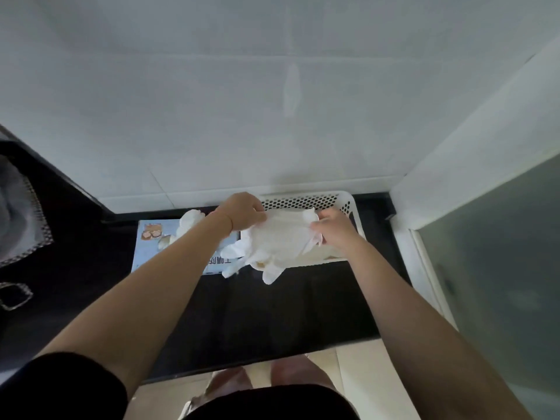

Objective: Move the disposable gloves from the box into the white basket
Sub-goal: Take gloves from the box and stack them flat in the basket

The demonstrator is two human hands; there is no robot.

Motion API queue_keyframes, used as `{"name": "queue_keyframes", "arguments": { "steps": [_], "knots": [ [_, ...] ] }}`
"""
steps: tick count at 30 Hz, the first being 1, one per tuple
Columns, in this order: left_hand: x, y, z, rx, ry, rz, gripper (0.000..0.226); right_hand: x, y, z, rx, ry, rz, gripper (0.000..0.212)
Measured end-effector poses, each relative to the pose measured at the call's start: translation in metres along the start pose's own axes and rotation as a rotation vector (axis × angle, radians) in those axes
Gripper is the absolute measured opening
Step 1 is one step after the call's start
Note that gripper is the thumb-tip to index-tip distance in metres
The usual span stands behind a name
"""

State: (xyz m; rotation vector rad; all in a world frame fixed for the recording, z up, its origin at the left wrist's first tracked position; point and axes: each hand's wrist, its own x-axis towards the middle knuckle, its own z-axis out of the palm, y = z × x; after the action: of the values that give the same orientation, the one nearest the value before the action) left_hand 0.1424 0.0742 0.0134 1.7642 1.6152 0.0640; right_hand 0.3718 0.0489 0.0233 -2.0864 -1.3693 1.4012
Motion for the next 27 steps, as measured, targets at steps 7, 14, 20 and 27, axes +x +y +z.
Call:
{"name": "queue_keyframes", "arguments": {
  "steps": [7, 14, 20, 27],
  "knots": [
    [0.037, 0.029, 0.023, 0.301, 0.103, -0.03, 0.024, 0.033, 0.024, -0.019, -0.024, 0.035, -0.12, 0.024],
    [0.05, 0.041, 0.071, 0.397, 0.297, 0.188, 0.044, 0.071, 0.05, -0.019, -0.238, 0.044, -0.158, 0.033],
    [0.038, 0.058, 0.118, 0.407, 0.102, 0.133, 0.052, 0.081, 0.056, -0.018, -0.4, -0.016, -0.175, 0.039],
    [0.031, 0.044, 0.125, 0.515, -0.021, 0.004, 0.084, 0.072, 0.056, -0.03, -0.701, -0.019, -0.266, 0.038]
  ]
}}
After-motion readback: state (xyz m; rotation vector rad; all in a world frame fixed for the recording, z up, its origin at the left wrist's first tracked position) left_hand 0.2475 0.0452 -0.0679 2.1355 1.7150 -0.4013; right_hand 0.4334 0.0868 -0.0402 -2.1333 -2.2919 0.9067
